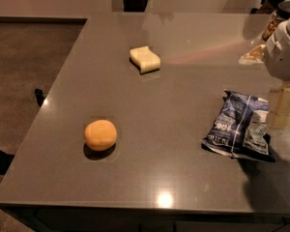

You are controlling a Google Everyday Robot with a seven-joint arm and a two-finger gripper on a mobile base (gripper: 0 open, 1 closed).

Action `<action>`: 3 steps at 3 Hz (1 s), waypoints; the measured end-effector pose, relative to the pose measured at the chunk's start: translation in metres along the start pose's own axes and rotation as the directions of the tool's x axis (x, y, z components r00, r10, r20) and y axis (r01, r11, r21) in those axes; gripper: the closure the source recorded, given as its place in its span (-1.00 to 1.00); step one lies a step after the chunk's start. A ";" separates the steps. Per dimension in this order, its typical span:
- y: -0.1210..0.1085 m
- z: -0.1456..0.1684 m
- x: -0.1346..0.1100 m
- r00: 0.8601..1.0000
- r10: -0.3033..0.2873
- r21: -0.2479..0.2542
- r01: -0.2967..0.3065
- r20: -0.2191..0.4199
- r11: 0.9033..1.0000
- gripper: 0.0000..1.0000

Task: Move blue chip bag near orange

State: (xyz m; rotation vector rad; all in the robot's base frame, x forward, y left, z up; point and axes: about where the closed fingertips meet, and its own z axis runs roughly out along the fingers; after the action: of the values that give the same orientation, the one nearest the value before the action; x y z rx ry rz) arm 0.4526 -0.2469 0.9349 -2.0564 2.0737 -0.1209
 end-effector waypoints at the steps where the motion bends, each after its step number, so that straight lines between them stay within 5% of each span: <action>1: 0.016 0.020 0.004 0.973 -0.228 -0.101 0.229 0.020 0.968 -1.00; 3: 0.037 0.042 -0.004 0.869 -0.480 -0.144 0.494 0.122 0.857 -1.00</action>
Offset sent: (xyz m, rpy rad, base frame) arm -0.0436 0.0005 -0.0497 -0.0486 0.2069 0.6321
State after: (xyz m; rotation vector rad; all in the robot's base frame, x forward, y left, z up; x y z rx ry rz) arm 0.4256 -0.2384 0.8869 -2.6056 1.5132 0.0653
